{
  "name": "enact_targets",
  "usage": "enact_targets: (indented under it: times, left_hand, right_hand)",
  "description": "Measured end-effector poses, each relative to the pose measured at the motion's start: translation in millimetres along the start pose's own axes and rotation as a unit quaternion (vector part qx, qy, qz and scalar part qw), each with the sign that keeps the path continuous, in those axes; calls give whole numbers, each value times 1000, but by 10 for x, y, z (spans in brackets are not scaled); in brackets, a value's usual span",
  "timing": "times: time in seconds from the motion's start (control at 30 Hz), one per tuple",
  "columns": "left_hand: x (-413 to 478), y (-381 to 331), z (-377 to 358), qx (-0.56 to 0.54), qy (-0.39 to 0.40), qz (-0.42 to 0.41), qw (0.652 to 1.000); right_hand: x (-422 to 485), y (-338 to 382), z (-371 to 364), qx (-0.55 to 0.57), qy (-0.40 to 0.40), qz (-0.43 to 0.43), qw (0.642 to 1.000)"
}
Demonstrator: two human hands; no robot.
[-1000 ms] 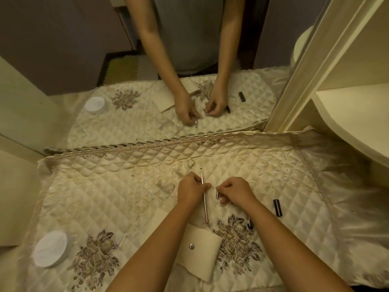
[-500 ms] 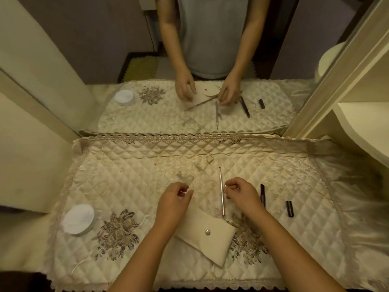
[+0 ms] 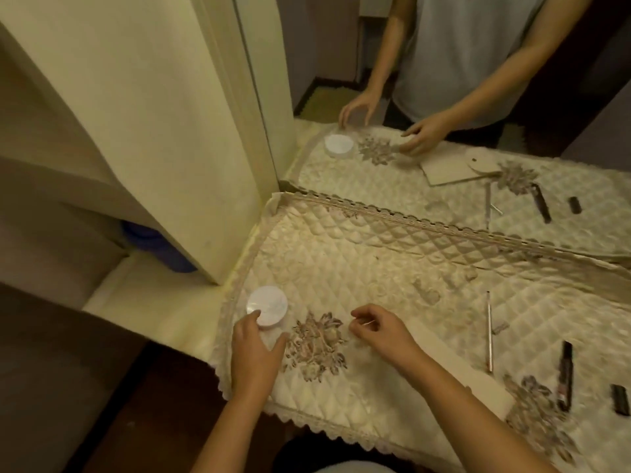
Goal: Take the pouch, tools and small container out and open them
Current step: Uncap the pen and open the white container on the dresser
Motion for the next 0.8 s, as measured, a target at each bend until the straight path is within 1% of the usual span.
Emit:
enact_targets:
  times: [0.13,0.2,0.3,0.37,0.43,0.5,0.63,0.8]
  left_hand:
    - [341,223,71,32,43,-5,999]
    - [485,280,47,61,67,-16,996]
    - [638,325,0,94,79,-40,992]
    - [698,336,-10,84,80,-54,992]
    - [711,317,-9,43,89,-62,993]
    - [668,244,-29,3,128,-81,988]
    - [459,17,-145,-13,245,-153,957]
    - [297,-249,-308,-42,316,-168,933]
  right_hand:
    - [185,295,-346,-25,34,-1,999]
    - [259,375,-481,-44,30,-2,999]
    - [318,456,-613,-52,20,-4,998]
    - [328,477,-662,-51,11,-5,999]
    - [313,481,-684,-29,-6,-5,1000]
    - [270,481,-666,8,-30,-1,1000]
    - [99,435,-525,57,-73,-6,996]
    - [-163,300,-283,56,-135,-25,989]
Point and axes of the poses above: each hand's wrist, its own x-axis towards the middle knuckle, its own z-axis out of the back of the hand, y = z × x, the point moved 1 cm from there along x, towards the middle knuckle, and after that the axes turned 14 degrees about -x, right-handed, at the moved point
